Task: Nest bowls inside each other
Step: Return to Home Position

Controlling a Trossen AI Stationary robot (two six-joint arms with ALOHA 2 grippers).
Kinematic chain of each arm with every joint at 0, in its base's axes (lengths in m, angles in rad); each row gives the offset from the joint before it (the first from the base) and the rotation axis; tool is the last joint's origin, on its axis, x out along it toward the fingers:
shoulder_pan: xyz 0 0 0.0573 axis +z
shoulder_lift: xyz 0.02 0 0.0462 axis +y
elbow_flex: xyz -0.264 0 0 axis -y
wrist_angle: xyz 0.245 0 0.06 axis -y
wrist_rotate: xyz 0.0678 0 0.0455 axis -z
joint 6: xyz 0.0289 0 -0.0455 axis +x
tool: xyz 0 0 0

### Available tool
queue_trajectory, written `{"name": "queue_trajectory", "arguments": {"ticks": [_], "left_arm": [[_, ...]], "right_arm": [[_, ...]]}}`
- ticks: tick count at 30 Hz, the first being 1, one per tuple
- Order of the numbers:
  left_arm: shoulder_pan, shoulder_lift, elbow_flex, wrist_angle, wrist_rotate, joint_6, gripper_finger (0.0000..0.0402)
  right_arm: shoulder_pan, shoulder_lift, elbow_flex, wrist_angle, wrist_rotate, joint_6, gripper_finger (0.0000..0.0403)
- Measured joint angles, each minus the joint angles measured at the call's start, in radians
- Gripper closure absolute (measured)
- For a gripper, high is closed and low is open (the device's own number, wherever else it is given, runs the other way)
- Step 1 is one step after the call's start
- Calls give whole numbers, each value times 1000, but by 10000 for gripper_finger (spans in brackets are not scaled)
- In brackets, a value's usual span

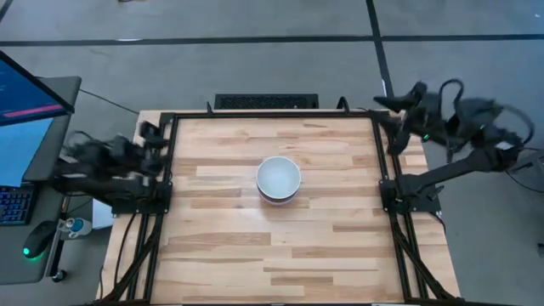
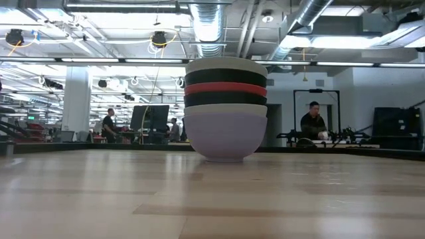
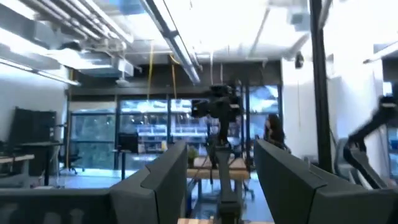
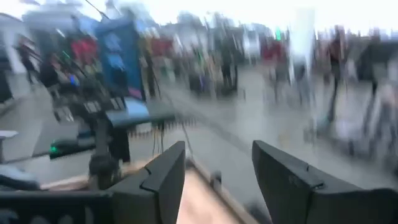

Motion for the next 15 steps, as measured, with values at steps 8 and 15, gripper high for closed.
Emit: {"name": "queue_trajectory", "arguments": {"ticks": [8, 15], "left_arm": [[0, -73, -515, 773, -24, -11, 223], [1, -65, -486, 588, -135, 141, 223]], "right_arm": [[30, -336, -627, 822, -2, -313, 193], [6, -536, -948, 954, 71, -311, 193]]}}
